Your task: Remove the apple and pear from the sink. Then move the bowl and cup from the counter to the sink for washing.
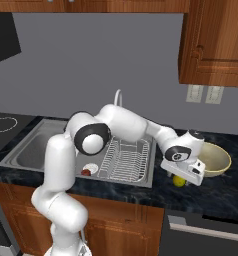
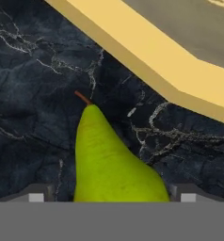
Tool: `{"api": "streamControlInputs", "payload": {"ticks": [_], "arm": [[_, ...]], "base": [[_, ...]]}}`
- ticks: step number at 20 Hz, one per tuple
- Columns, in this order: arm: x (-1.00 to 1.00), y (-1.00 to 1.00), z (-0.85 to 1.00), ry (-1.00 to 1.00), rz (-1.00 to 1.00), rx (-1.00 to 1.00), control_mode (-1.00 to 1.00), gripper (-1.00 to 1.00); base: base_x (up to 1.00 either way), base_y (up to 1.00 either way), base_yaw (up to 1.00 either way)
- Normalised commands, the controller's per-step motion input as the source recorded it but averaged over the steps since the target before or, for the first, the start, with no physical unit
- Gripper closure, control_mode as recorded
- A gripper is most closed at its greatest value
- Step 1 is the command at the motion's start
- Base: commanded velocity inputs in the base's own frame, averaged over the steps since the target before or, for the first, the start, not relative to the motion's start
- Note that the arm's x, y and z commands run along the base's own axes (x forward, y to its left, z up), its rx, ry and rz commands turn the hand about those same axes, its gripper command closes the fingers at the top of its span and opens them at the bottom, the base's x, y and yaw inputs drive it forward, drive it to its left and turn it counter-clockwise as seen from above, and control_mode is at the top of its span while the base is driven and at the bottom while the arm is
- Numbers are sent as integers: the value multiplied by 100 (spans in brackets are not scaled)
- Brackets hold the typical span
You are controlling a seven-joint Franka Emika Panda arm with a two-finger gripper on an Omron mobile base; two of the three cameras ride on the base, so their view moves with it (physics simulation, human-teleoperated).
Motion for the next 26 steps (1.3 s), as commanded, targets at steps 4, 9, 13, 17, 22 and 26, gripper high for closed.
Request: {"api": "streamControlInputs", "payload": {"ticks": [4,9,13,17,22,26], "arm": [[0,0,0,0,0,-1,-100,-100],[0,1,4,0,0,-2,-100,-100],[-6,0,29,-2,0,-5,-100,-100],[-10,0,36,0,0,-7,-100,-100],[-16,3,42,-2,0,-7,-100,-100],[-27,18,35,-9,0,-4,-100,-100]], "base": [[0,0,0],[0,0,0],[0,0,0],[0,0,0],[0,0,0],[0,0,0]]}}
